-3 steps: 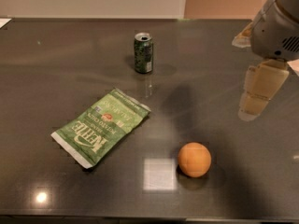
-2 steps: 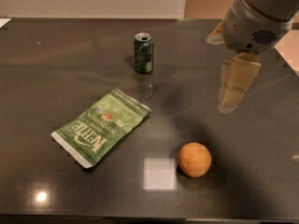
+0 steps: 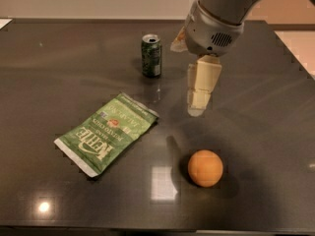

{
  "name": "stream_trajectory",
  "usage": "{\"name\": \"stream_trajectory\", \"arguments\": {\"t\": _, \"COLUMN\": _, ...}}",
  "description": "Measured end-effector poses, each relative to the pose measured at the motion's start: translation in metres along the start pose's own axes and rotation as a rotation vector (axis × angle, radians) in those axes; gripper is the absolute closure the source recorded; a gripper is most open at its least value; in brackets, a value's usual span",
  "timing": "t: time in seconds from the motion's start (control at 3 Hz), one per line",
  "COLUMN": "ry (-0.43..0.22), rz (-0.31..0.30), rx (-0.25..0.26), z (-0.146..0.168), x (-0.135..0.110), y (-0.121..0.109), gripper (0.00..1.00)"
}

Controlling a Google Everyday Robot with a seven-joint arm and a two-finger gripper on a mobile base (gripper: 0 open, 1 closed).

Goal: Move green jalapeno chip bag near green can

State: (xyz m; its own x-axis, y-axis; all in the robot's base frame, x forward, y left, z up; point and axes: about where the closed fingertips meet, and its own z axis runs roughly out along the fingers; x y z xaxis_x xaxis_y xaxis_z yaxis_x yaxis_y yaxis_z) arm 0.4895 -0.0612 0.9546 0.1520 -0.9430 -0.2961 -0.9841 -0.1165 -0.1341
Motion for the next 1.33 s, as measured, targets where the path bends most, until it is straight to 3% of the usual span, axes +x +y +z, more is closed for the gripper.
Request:
{"name": "stream_trajectory", "arguments": {"t": 0.67, "ry": -0.061, "rz": -0.062, "rx": -0.072, "z": 0.053, "x": -0.05, "y": 0.006, "gripper": 0.0}}
{"name": "stream_trajectory", "arguments": {"t": 1.33, "ry": -0.088, "rz": -0.053, "rx": -0.1, "z": 0.11, "x": -0.071, "y": 0.006, "gripper": 0.0}}
